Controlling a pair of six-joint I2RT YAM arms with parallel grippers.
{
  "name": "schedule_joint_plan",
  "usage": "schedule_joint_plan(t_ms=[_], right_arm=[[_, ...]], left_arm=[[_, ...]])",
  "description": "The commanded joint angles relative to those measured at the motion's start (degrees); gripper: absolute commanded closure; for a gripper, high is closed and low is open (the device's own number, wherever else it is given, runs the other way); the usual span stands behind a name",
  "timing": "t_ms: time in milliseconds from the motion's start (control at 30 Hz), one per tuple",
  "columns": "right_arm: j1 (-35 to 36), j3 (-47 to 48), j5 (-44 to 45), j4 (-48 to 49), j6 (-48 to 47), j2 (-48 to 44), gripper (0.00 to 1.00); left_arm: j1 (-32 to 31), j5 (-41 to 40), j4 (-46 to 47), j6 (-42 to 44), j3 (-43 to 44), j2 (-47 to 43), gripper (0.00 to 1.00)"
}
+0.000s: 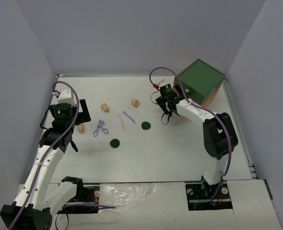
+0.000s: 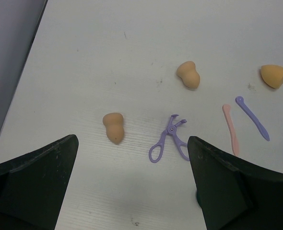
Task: Organize the makeup
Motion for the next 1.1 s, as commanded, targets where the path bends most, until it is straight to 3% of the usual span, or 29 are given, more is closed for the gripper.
schedule_joint_plan(t_ms=[0,633,1067], right_arm=[[-0.9,2.7,2.0,2.0,-0.7,-0.4,0.11],[-0.1,3.2,5.5,2.0,-2.4,-2.6,0.11],[-0.5,2.5,2.9,2.0,-1.7,-0.5,0.11]], left_arm=[[0.4,0.1,2.1,0.1,2.1,-0.1,0.03],[0.4,0.1,2.2,0.1,2.1,0.1,0.03],[0.4,0.2,2.3,0.1,2.2,0.3,0.03]])
